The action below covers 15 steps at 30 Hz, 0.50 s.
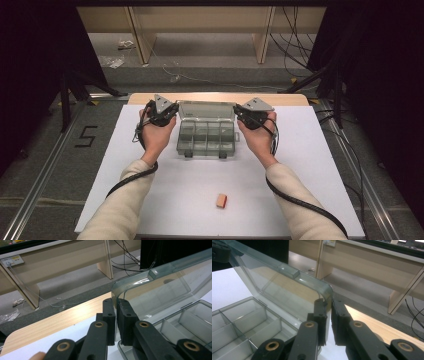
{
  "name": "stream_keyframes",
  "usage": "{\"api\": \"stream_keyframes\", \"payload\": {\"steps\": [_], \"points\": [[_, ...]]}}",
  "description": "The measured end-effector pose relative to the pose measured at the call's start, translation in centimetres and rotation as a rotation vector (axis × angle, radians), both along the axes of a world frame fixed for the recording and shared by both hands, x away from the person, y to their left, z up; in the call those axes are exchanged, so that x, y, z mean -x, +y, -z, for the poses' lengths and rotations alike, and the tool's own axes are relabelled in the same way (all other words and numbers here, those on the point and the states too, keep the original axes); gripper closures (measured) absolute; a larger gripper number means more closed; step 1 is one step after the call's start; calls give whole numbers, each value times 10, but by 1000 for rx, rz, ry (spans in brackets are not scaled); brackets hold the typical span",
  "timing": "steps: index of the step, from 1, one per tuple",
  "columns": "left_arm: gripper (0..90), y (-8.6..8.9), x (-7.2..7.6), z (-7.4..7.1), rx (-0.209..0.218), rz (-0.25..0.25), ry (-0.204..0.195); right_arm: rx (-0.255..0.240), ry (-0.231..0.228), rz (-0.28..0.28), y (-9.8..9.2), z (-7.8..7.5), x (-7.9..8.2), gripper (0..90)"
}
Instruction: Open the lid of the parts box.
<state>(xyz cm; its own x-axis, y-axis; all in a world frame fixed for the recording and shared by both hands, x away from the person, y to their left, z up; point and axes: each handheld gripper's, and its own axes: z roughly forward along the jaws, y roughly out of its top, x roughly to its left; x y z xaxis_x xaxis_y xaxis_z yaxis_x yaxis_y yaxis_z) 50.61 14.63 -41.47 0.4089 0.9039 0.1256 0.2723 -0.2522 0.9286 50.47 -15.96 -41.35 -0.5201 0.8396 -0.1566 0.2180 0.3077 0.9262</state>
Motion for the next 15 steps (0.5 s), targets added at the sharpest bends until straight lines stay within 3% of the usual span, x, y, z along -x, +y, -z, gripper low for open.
{"api": "stream_keyframes", "payload": {"steps": [15], "points": [[844, 0, -9, -1, 19, -4, 15, -17, 13, 18, 1, 0, -11, 843]]}}
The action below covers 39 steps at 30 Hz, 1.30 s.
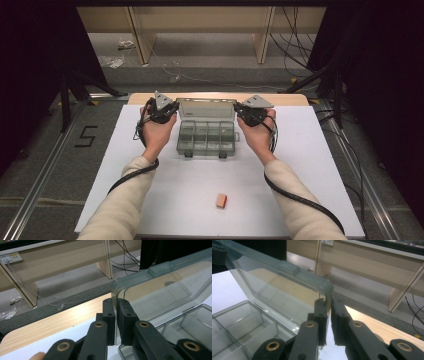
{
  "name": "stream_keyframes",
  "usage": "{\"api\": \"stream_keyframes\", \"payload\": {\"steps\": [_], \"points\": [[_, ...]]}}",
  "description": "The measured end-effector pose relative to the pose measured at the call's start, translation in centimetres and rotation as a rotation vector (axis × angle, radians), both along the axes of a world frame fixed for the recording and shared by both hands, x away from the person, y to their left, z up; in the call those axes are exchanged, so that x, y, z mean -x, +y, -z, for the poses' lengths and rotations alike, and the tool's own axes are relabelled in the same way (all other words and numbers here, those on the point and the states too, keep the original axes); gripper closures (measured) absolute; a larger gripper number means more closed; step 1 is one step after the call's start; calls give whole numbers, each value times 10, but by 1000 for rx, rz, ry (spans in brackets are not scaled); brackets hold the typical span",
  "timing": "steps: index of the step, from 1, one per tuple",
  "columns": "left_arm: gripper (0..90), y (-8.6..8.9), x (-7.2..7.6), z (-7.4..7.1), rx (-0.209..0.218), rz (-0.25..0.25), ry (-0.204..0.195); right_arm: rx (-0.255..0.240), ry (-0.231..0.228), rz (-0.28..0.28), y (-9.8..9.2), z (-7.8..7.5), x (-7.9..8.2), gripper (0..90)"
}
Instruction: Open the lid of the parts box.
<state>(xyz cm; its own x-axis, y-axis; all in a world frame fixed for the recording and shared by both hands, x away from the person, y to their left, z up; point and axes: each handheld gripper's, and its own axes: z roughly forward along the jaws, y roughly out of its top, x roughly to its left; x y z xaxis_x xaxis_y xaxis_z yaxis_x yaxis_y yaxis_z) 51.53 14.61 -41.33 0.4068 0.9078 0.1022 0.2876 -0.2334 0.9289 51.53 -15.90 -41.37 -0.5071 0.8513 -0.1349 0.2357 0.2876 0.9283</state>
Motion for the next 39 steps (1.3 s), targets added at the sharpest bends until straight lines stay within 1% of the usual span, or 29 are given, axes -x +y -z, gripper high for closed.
{"api": "stream_keyframes", "payload": {"steps": [7, 14, 20, 23, 32, 39], "points": [[843, -1, -4, 1, 6, -9, 5, -4, 16, 16, 1, 3, -6, 846], [842, -2, -8, 2, -1, -15, 9, -6, 29, 23, 1, 6, -10, 847], [843, -1, -10, 5, 14, -5, 8, -15, 41, 25, 1, 9, -14, 848], [842, -1, -11, 6, 6, -3, 11, -20, 52, 27, 1, 11, -16, 848], [840, -2, -14, 11, -10, -10, 28, -15, 70, 29, 1, 15, -18, 849], [840, -3, -17, 15, -11, -13, 38, -13, 86, 32, 1, 19, -20, 849]]}}
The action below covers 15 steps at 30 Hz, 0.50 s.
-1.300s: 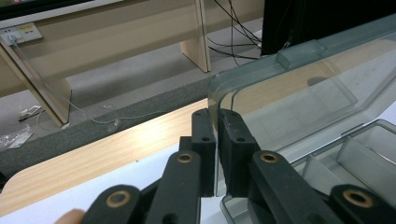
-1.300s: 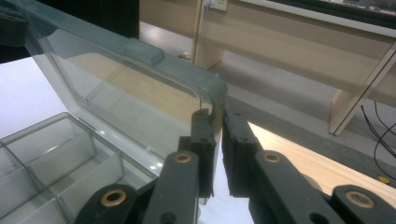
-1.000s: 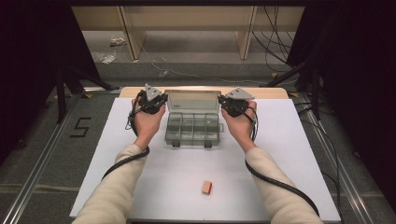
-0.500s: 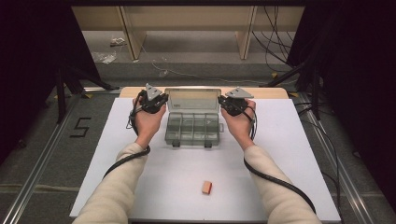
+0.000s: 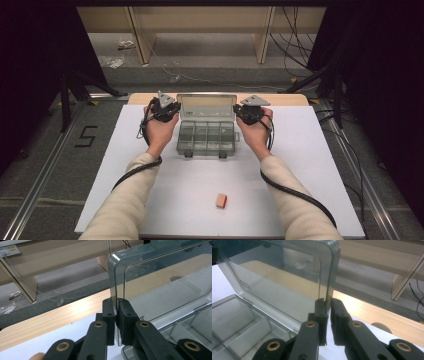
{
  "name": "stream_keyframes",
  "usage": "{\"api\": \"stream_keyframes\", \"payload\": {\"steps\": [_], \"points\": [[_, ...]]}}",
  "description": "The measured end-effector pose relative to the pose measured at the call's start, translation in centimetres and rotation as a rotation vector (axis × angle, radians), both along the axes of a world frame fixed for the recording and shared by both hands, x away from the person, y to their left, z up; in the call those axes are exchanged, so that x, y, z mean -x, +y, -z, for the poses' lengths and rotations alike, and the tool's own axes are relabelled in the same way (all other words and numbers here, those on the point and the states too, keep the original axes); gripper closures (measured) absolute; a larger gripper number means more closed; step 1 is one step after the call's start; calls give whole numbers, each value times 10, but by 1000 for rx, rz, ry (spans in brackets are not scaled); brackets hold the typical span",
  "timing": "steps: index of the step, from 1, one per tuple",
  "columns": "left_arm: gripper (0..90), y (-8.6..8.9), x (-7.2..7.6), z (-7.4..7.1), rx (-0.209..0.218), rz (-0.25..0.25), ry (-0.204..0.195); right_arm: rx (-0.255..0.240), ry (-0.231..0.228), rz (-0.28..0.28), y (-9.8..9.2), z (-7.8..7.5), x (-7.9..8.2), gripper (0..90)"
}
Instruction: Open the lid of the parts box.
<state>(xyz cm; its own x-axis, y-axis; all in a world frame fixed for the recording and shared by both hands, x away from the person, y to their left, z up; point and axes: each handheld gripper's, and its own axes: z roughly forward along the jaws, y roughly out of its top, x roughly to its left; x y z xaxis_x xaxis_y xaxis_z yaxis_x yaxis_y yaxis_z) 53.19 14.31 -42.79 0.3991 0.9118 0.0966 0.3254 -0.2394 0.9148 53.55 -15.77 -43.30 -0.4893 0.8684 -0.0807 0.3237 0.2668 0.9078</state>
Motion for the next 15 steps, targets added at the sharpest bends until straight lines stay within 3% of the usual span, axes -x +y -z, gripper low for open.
{"api": "stream_keyframes", "payload": {"steps": [15], "points": [[838, -1, -5, 8, -3, -5, 22, 9, 44, 5, 0, 11, -5, 848]]}}
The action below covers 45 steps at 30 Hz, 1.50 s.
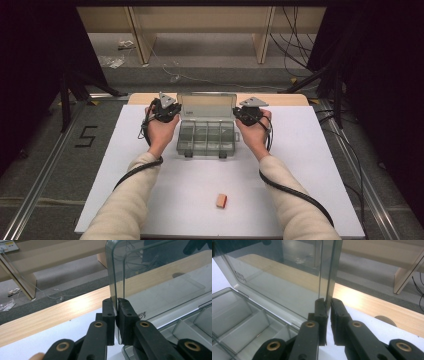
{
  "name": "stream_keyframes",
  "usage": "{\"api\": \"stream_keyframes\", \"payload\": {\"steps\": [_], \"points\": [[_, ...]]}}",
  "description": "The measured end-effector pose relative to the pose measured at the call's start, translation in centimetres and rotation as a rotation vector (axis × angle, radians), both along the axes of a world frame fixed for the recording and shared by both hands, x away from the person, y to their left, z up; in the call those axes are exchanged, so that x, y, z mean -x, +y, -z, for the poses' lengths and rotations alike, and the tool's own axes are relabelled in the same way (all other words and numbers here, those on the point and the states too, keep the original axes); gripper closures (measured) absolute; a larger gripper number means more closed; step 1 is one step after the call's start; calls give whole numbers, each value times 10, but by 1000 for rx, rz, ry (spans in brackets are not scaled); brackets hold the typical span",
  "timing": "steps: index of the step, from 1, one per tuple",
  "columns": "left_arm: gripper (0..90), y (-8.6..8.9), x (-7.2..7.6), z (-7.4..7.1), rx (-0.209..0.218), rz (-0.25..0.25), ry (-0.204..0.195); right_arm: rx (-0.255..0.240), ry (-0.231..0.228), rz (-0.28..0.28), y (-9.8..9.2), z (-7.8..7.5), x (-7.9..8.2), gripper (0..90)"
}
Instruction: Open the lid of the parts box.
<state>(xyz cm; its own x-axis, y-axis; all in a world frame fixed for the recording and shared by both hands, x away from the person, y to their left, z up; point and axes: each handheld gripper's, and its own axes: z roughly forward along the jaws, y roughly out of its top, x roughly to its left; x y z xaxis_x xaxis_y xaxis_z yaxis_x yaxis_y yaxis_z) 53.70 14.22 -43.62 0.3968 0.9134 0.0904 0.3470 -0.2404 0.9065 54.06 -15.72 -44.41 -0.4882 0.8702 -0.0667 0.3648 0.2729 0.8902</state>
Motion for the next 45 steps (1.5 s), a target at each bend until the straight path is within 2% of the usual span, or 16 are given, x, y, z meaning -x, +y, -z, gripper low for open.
{"api": "stream_keyframes", "payload": {"steps": [15, 34, 45], "points": [[839, 0, -4, 9, 14, -4, 44, 10, 33, 10, 1, 8, -2, 848], [838, -1, -10, 20, 6, -11, 94, 21, 70, 22, 3, 17, -7, 848], [837, -3, -14, 27, 1, -18, 124, 29, 106, 31, 4, 21, -9, 848]]}}
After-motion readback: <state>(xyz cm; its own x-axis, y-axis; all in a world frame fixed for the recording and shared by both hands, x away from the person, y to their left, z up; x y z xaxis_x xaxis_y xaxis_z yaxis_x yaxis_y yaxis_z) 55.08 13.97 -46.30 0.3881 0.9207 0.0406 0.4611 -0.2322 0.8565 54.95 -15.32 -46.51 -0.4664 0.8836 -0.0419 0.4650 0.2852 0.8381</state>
